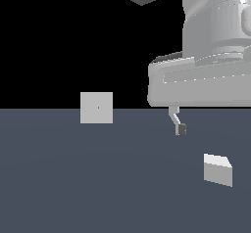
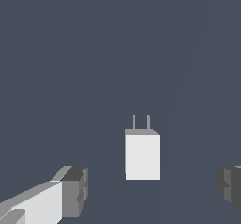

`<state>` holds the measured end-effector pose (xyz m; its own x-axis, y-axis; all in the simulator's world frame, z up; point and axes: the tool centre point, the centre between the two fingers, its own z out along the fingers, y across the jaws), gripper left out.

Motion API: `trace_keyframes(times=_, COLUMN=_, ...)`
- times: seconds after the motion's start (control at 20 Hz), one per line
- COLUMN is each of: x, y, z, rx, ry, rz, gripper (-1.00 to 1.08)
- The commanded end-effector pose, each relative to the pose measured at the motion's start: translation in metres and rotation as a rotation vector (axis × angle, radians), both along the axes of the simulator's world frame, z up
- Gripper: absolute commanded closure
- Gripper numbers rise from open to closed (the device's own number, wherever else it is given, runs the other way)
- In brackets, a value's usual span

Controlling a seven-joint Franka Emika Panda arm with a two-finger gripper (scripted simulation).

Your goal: Plug the charger into the wall socket.

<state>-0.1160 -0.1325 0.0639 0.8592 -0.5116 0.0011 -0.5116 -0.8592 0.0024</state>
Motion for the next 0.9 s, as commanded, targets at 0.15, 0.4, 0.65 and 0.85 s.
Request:
trace_keyframes(times=0.15, x=-0.004, y=-0.001, z=-0.004, rx=0.001, ry=0.000, rz=-0.015, gripper=-0.92)
trace_keyframes(times=0.4, x=-0.002, y=0.000, z=-0.003, rx=0.002, ry=0.000, rz=-0.007, gripper=-0.92)
trace_keyframes(times=0.65, x=-0.002, y=0.000, z=-0.010, rx=0.002, ry=0.000, rz=-0.007, gripper=-0.92)
trace_keyframes(times=0.85, x=-0.002, y=0.000, z=-0.025, rx=0.002, ry=-0.001, rz=-0.006, gripper=-0.92)
